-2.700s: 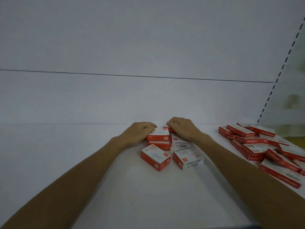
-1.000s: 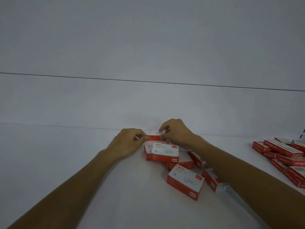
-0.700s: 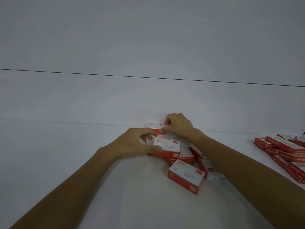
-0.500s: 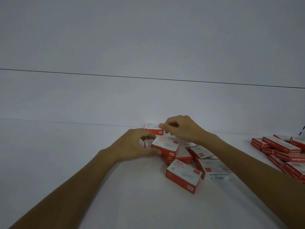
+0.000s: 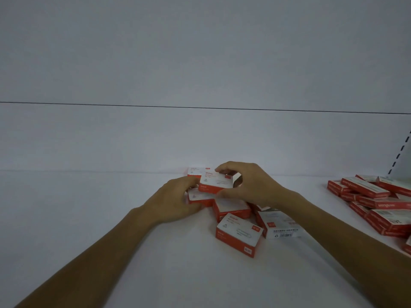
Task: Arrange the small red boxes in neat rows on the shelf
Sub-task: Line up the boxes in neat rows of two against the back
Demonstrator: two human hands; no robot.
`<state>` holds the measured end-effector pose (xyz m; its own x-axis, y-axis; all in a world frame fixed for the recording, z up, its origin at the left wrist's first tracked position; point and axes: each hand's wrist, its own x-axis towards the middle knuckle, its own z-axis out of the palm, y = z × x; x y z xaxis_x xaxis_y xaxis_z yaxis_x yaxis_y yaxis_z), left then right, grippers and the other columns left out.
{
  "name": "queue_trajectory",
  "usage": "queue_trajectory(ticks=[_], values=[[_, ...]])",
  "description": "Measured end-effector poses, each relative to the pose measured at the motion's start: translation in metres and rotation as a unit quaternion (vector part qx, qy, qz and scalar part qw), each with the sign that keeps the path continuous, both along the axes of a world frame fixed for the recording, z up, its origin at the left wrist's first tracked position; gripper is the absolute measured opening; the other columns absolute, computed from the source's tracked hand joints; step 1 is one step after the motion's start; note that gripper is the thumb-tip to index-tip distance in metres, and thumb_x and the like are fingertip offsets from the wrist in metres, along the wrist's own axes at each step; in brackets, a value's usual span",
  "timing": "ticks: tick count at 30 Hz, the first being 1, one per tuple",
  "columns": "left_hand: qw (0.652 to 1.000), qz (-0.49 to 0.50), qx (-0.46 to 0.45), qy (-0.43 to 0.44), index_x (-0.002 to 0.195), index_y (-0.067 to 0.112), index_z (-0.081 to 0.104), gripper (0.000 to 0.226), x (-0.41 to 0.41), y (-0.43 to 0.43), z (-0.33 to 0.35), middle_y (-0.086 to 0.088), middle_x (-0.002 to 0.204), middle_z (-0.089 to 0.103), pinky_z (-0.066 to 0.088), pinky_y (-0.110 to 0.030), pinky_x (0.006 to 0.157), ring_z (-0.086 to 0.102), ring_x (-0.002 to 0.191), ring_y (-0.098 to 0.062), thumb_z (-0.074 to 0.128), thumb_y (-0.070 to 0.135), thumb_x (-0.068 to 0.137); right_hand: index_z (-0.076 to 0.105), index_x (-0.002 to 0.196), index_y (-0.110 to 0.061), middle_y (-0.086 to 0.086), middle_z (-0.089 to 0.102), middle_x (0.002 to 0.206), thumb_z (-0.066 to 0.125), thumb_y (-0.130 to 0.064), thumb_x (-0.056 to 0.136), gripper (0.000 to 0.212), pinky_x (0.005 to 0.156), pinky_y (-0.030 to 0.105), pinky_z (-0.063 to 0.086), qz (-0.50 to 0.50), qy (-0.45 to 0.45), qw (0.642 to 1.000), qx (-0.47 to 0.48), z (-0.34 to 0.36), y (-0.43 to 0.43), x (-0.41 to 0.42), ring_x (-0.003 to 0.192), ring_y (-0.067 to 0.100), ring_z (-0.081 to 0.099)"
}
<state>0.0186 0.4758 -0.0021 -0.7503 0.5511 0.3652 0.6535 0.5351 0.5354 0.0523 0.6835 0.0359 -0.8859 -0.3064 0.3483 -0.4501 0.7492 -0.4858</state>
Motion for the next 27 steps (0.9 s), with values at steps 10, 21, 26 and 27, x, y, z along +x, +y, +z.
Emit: queue_trajectory(ticks=[10, 21, 26, 27], values=[[0.999, 0.035, -0.03, -0.004, 0.118, 0.029, 0.054, 0.047, -0.012, 0.0, -0.011, 0.014, 0.116, 0.055, 0.039, -0.004, 0.069, 0.052, 0.095, -0.001, 0.071, 0.033, 0.074, 0.053, 0.124, -0.023, 0.0, 0.053, 0.122, 0.074, -0.021, 0.074, 0.054, 0.061, 0.006, 0.042, -0.138, 0.089, 0.985, -0.059, -0.013, 0.019, -0.021, 0.099, 0.006, 0.045], [0.997, 0.021, -0.069, 0.009, 0.12, 0.033, 0.053, 0.049, -0.012, -0.004, -0.002, 0.022, 0.108, 0.044, 0.036, -0.001, 0.065, 0.046, 0.092, 0.004, 0.069, 0.042, 0.075, 0.058, 0.118, -0.015, 0.004, 0.056, 0.124, 0.071, -0.033, 0.077, 0.046, 0.086, 0.027, 0.043, -0.226, -0.079, 0.968, 0.073, -0.012, 0.02, -0.056, 0.107, 0.018, 0.054], [0.997, 0.022, -0.067, -0.006, 0.119, 0.036, 0.053, 0.047, -0.01, -0.005, 0.001, 0.021, 0.105, 0.048, 0.037, -0.003, 0.061, 0.051, 0.085, 0.001, 0.068, 0.044, 0.076, 0.057, 0.108, -0.01, 0.007, 0.056, 0.119, 0.073, -0.019, 0.076, 0.037, 0.078, 0.02, 0.041, -0.228, -0.084, 0.967, 0.077, -0.009, 0.011, -0.065, 0.103, 0.019, 0.054], [0.998, 0.021, -0.067, -0.004, 0.119, 0.035, 0.053, 0.047, -0.009, -0.005, 0.001, 0.022, 0.105, 0.049, 0.037, -0.002, 0.061, 0.051, 0.083, 0.003, 0.068, 0.044, 0.076, 0.057, 0.106, -0.01, 0.007, 0.056, 0.119, 0.072, -0.017, 0.077, 0.034, 0.078, 0.019, 0.04, -0.224, -0.08, 0.969, 0.074, -0.011, 0.01, -0.065, 0.103, 0.018, 0.053]])
